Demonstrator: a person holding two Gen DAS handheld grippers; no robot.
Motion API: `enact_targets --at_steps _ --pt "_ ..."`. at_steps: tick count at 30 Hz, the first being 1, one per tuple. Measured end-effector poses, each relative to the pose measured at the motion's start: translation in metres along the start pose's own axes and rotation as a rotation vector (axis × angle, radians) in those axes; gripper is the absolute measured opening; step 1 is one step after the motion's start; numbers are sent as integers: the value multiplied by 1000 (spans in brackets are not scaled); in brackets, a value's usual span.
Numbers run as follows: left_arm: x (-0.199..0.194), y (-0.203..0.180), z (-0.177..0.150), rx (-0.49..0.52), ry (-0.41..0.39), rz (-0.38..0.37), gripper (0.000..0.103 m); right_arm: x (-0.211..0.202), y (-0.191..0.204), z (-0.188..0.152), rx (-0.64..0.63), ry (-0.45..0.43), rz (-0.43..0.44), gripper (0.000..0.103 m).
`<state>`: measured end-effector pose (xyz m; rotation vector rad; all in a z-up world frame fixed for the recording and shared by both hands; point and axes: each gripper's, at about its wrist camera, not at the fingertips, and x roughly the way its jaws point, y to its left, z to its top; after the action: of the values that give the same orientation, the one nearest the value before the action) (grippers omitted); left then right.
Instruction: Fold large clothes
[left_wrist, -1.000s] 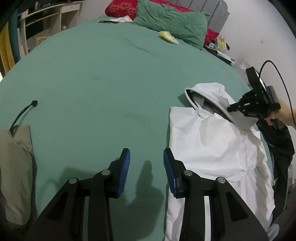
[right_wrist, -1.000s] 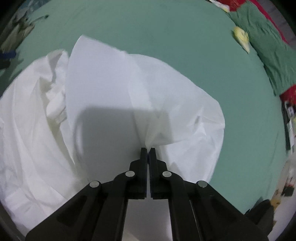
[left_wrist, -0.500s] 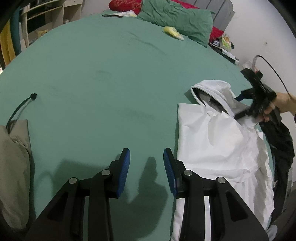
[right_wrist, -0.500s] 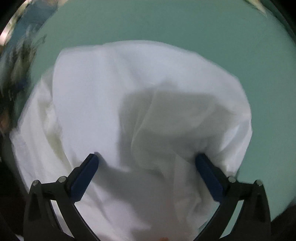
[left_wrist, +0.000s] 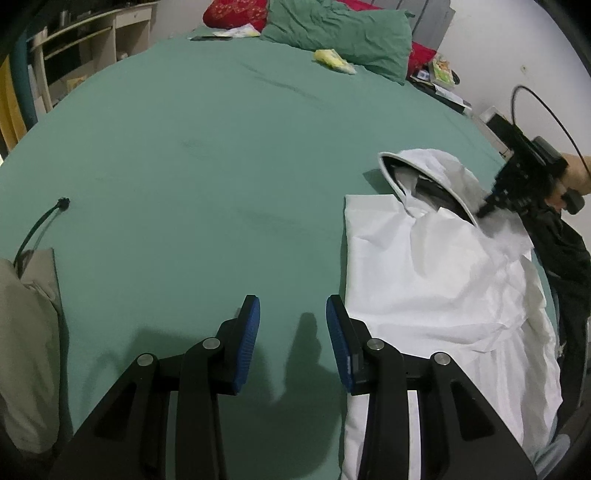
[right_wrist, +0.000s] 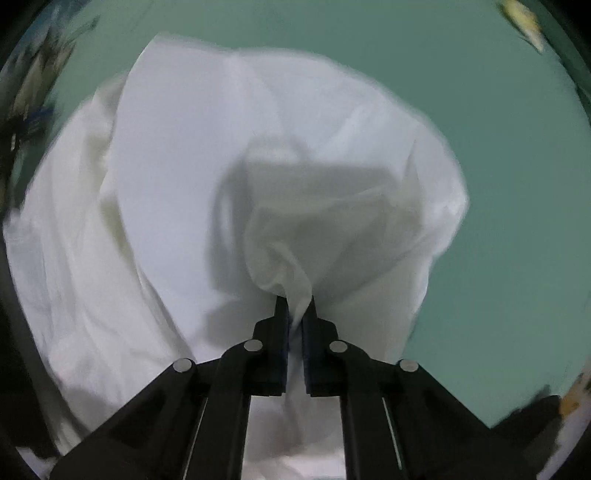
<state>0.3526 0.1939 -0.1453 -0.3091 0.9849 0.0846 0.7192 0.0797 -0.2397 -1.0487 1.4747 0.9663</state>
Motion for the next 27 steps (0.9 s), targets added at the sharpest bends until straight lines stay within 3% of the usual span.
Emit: enact_targets --at_steps 3,5,7,9,11,12,14,17,18,19,23,26,27 --pt "-3 -2 0 5 -10 -8 40 -11 8 -2 -35 -57 -112 5" --pt "-4 -3 0 8 -15 -7 40 -23 10 -5 -24 -123 -270 4" --pt "-4 -5 -2 10 -17 -4 40 -36 6 -3 -41 -164 -630 5" --pt "-4 -6 -3 14 -23 1 40 -48 8 -2 -23 -211 -873 4" --pt "-6 -9 -4 21 -29 8 40 -30 4 -15 -42 -219 -1143 0" --pt "-6 -11 -4 23 -33 7 40 -19 14 -19 -73 -247 -1234 0" --pt "-8 -14 -4 29 -40 3 40 2 13 -37 -94 -264 -1259 0" --pt "-13 -16 -5 33 -50 -4 40 35 66 -51 -124 -270 -1191 0" --pt "-14 -17 -6 34 -51 -5 40 43 66 -63 -118 -275 -1160 0" --pt "-15 -17 -7 36 -53 -5 40 42 97 -78 -102 -277 -1136 0" --pt "-19 -16 -8 40 -57 -5 40 23 151 -104 -56 -316 -1103 0" --pt "-21 -15 -8 38 -62 -7 40 4 216 -173 -55 -349 -1105 0" --pt "-22 -14 -8 37 -62 -9 40 -3 221 -176 -38 -380 -1065 0"
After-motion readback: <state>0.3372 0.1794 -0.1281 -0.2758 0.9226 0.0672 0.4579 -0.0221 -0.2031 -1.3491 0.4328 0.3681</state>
